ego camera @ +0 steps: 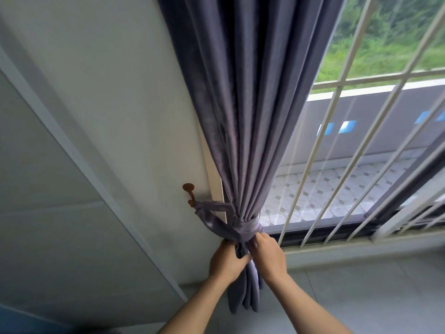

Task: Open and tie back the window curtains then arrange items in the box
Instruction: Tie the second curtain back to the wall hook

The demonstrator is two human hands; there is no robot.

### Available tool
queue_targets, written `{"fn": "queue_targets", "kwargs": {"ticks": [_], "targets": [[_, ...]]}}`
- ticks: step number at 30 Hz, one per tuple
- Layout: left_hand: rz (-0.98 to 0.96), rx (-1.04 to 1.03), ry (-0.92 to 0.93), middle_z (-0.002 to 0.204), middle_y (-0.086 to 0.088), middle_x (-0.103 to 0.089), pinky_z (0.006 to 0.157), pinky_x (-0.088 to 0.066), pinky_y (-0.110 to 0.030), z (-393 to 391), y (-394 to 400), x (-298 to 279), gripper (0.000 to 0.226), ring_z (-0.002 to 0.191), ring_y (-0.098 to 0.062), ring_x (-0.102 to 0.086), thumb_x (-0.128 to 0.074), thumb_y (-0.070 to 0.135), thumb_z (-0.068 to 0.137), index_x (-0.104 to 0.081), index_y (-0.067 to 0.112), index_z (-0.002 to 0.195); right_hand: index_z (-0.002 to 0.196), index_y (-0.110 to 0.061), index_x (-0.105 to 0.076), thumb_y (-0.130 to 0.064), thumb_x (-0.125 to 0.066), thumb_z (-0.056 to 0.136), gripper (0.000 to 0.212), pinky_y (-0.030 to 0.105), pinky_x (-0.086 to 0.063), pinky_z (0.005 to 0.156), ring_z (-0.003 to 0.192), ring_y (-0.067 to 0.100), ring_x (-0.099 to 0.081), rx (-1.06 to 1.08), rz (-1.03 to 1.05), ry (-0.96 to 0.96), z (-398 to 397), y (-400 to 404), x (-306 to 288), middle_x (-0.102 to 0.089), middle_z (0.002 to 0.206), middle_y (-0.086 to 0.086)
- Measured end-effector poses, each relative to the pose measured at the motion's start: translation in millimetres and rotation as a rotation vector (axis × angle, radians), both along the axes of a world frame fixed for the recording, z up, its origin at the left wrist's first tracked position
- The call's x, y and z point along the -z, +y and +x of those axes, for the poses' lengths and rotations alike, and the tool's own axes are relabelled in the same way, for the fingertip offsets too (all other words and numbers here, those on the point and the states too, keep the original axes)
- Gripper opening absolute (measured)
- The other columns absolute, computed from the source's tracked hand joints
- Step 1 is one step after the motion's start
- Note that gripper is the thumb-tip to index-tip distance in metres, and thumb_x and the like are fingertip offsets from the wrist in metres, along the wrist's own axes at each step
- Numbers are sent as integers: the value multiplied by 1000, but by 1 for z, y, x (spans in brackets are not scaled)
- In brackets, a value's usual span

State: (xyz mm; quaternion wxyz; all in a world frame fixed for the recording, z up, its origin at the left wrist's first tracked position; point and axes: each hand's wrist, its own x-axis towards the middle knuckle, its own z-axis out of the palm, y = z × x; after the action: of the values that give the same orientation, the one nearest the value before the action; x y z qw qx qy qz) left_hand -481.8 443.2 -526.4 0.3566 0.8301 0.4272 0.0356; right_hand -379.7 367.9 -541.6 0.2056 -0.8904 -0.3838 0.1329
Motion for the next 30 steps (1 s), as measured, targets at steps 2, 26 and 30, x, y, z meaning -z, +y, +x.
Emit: {"fn": "queue_targets", "kwargs": {"ticks": [2, 26, 30], "targets": [[41, -16, 2, 104, 5, -63, 71, -44, -24, 7, -1, 2, 35, 97, -18, -62, -57, 52, 79, -58, 26, 102, 101, -18, -53, -26, -40, 95, 16, 34, -37, 59, 85, 29, -52, -65, 47, -12, 5, 0, -2, -57, 94, 3], [228, -60, 145, 106, -7, -68, 81, -49, -36, 6, 1, 8, 32, 97, -27, -63, -35, 26, 101, -64, 11, 99, 80, -17, -38, -32, -33, 100, 26, 43, -43, 59, 70, 36, -50, -11, 59, 214, 23, -42, 11, -57, 73, 5], [108, -27, 37, 98, -9, -67, 68, -38, -28, -3, -5, 11, 30, 89, -27, -62, -43, 33, 97, -61, 10, 90, 82, -22, -38, -32, -35, 97, 18, 42, -46, 63, 73, 26, -51, -38, 77, 204, 12, -44, 7, -55, 78, -2]]}}
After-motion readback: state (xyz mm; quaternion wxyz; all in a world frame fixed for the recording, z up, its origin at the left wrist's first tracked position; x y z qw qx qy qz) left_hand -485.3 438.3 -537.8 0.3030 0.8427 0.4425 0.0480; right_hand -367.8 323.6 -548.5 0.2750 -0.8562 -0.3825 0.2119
